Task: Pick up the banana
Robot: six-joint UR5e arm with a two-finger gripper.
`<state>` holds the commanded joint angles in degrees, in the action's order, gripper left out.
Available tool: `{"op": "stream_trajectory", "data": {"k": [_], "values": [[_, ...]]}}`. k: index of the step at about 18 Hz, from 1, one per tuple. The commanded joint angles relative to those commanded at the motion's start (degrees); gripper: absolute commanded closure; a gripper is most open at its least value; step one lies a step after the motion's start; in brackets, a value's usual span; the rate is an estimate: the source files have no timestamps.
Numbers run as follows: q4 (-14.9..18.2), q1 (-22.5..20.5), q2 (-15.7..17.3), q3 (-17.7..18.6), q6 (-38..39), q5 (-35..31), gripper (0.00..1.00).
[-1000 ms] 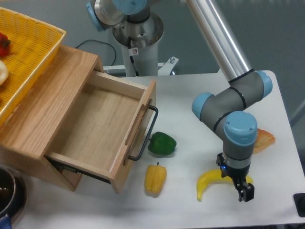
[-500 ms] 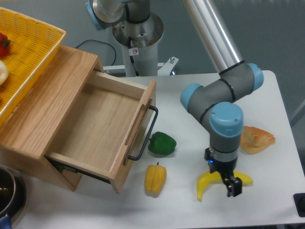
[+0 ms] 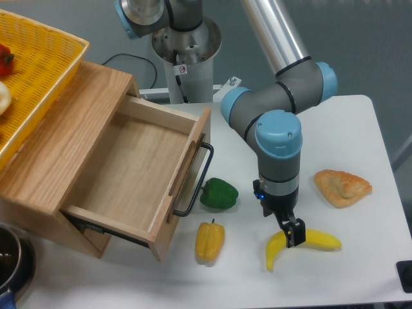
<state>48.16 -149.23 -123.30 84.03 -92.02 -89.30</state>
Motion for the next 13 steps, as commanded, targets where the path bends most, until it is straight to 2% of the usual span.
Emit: {"op": "stream_trajectory", "data": {"k": [4, 7, 13], "values": [[-0.1, -2.0, -3.2, -1.4, 0.4, -1.5, 0.0], [0.1, -4.0, -4.5, -4.3, -0.1, -1.5, 0.0], [-0.1, -4.1, -6.9, -4.4, -0.1, -1.7, 0.0]]}}
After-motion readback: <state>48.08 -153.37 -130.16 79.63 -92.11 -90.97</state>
